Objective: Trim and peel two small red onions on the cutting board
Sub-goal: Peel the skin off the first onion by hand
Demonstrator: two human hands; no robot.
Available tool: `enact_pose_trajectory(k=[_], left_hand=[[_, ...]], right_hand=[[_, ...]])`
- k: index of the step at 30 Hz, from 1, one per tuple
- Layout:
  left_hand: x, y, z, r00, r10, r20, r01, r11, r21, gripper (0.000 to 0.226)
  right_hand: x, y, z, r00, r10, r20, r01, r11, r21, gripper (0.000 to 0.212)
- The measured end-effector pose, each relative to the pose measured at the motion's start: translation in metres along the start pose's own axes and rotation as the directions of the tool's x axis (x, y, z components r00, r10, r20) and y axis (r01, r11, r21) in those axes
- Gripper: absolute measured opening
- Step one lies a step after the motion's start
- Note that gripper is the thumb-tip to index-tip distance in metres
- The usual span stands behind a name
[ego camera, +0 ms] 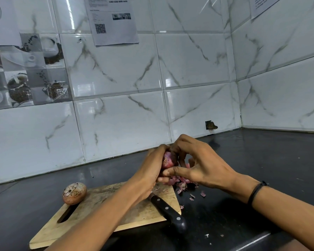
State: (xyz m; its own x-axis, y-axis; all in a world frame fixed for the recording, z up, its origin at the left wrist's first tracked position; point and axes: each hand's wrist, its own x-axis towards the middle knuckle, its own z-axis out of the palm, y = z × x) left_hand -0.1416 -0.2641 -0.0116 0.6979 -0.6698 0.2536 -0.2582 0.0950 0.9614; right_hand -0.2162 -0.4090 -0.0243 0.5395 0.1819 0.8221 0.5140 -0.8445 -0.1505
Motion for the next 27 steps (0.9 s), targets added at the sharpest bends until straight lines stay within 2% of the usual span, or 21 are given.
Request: enact_pose_trajectory(k=[8, 13, 20, 27], left_hand=[[0.008, -0.003, -0.005, 1.000, 0.005, -0.027, -0.006, 0.998, -0.056, 0.038], [0.008, -0.004, -0.006, 1.000, 0.000, -0.022, -0.001, 1.000, -0.020, 0.036], [0.009, -0.006, -0.006, 1.000, -0.001, -0.020, 0.001, 1.000, 0.008, 0.038], [0.011, -0.005, -0.007, 1.000, -0.001, -0.015, 0.001, 1.000, 0.004, 0.038]], right_hand=[[0.000, -0.003, -0.001, 0.996, 0.006, -0.087, -0.009, 1.000, -0.023, 0.046], [0.002, -0.004, 0.003, 0.997, -0.065, -0.051, 0.064, 0.998, -0.017, 0.046], [0.001, -0.004, 0.004, 0.998, -0.033, -0.053, 0.034, 0.999, 0.016, 0.056], [0.000, -0.006, 0.004, 0.999, -0.038, -0.029, 0.038, 0.999, -0.012, 0.049]])
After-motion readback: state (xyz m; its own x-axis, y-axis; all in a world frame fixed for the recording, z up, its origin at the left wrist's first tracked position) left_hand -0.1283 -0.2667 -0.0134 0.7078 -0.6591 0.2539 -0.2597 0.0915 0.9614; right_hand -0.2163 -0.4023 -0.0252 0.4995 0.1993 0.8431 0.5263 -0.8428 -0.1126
